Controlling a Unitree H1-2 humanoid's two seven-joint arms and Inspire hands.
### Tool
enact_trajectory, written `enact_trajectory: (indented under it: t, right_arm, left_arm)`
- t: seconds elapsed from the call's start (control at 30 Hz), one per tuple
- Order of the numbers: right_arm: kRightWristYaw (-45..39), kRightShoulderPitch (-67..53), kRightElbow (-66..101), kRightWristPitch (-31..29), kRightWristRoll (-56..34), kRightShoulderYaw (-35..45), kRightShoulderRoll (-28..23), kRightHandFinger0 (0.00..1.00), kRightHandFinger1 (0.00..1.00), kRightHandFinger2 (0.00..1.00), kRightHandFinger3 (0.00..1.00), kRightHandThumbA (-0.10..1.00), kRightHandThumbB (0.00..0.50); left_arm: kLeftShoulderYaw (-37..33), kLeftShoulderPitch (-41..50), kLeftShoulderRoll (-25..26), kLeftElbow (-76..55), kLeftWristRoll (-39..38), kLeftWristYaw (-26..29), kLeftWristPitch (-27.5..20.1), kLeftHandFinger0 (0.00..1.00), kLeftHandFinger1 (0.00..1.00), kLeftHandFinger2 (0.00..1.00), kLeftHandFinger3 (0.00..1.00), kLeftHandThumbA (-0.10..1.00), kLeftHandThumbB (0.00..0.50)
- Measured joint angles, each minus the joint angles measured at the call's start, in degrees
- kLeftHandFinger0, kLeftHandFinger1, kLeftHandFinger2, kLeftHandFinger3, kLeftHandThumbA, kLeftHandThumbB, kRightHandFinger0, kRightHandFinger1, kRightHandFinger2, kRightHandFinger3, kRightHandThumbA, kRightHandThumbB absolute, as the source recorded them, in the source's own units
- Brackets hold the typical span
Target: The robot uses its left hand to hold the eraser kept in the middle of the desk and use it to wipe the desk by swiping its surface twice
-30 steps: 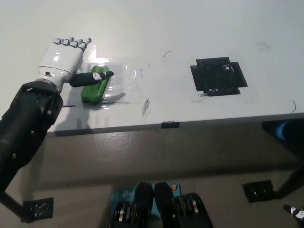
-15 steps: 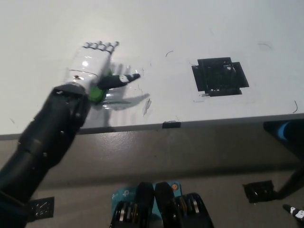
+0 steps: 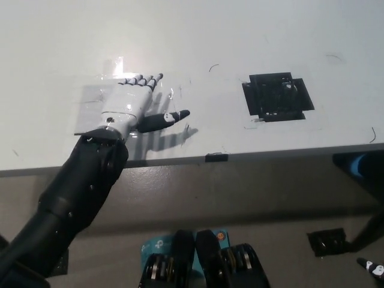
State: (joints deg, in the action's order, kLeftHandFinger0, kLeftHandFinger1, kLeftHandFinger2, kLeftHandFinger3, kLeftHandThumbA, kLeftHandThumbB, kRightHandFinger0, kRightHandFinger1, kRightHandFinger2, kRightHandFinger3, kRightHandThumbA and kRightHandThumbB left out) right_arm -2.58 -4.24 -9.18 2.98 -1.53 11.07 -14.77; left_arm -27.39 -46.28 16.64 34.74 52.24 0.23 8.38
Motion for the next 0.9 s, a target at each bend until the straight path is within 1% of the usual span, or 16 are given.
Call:
enact_trajectory:
  t: [0.03,0.07,0.1,0.13,0.2,0.33,0.37,0.4,0.43,0.47,0.5,0.67,0.7,0.8,0.9]
  right_arm:
    - [0.0,0.0,0.0,0.0,0.0,0.0,0.0,1.00,1.00,1.00,1.00,1.00,0.500]
    - [0.0,0.0,0.2,0.0,0.0,0.0,0.0,1.00,1.00,1.00,1.00,1.00,0.500]
    - [0.0,0.0,0.3,0.0,0.0,0.0,0.0,1.00,1.00,1.00,1.00,1.00,0.491]
    - [0.0,0.0,0.5,0.0,0.0,0.0,0.0,1.00,1.00,1.00,1.00,1.00,0.477]
    - [0.0,0.0,0.7,0.0,0.0,0.0,0.0,1.00,1.00,1.00,1.00,1.00,0.497]
    - [0.0,-0.1,0.8,0.0,0.0,0.0,0.0,1.00,1.00,1.00,1.00,1.00,0.500]
    - [0.0,-0.1,0.8,0.0,0.0,0.0,0.0,1.00,1.00,1.00,1.00,1.00,0.500]
    - [0.0,-0.1,1.0,0.0,0.0,0.0,0.0,1.00,1.00,1.00,1.00,1.00,0.500]
    - [0.0,-0.2,1.1,0.0,0.0,0.0,0.0,1.00,1.00,1.00,1.00,1.00,0.500]
    - [0.0,-0.2,1.2,0.0,0.0,0.0,0.0,1.00,1.00,1.00,1.00,1.00,0.488]
    - [0.0,-0.2,1.3,0.0,0.0,0.0,0.0,1.00,1.00,1.00,1.00,1.00,0.499]
    - [0.0,-0.3,1.3,0.0,0.0,0.1,0.0,1.00,1.00,1.00,1.00,1.00,0.500]
    - [0.0,-0.3,1.3,0.0,0.0,0.1,0.0,1.00,1.00,1.00,1.00,1.00,0.500]
    - [0.0,-0.3,1.3,0.0,0.0,0.2,0.0,1.00,1.00,1.00,1.00,1.00,0.500]
    - [0.0,-0.3,1.4,0.0,0.0,0.2,0.0,1.00,1.00,1.00,1.00,1.00,0.500]
  left_arm:
    - [-0.1,0.0,0.0,0.1,0.0,0.0,0.0,1.00,1.00,1.00,1.00,1.00,0.414]
    - [-0.2,0.0,0.1,0.3,0.0,0.0,0.0,1.00,1.00,1.00,1.00,1.00,0.413]
    - [-0.2,-0.1,0.2,0.5,0.1,0.0,-0.1,1.00,1.00,1.00,1.00,1.00,0.417]
    - [-0.3,-0.1,0.4,0.6,0.1,0.0,-0.1,1.00,1.00,1.00,1.00,1.00,0.410]
    - [-0.5,-0.1,0.8,1.0,0.1,0.0,-0.1,1.00,1.00,1.00,1.00,1.00,0.409]
    - [-0.7,-0.2,1.2,2.2,0.2,0.3,-0.1,1.00,1.00,1.00,1.00,1.00,0.405]
    - [-0.8,-0.2,1.2,2.3,0.2,0.4,-0.2,1.00,1.00,1.00,1.00,1.00,0.415]
    - [-1.0,-0.2,1.2,2.5,0.2,0.7,-0.3,1.00,1.00,1.00,1.00,1.00,0.436]
    - [-1.1,-0.2,1.2,2.7,0.2,0.9,-0.4,1.00,1.00,1.00,1.00,1.00,0.443]
    - [-1.2,-0.2,1.2,2.9,0.2,0.9,-0.4,1.00,1.00,1.00,1.00,1.00,0.449]
    - [-1.5,-0.2,1.2,3.1,0.3,1.0,-0.6,1.00,1.00,1.00,1.00,1.00,0.438]
    - [-4.0,-0.3,0.9,4.7,0.6,1.2,-1.0,1.00,1.00,1.00,1.00,1.00,0.426]
    - [-4.2,-0.3,0.8,4.9,0.6,1.3,-1.0,1.00,1.00,1.00,1.00,1.00,0.411]
    - [-4.2,-0.2,0.2,5.8,0.6,1.8,-1.2,1.00,1.00,1.00,1.00,1.00,0.407]
    - [-4.3,-0.1,-0.5,6.6,0.5,2.3,-1.4,1.00,1.00,1.00,1.00,1.00,0.421]
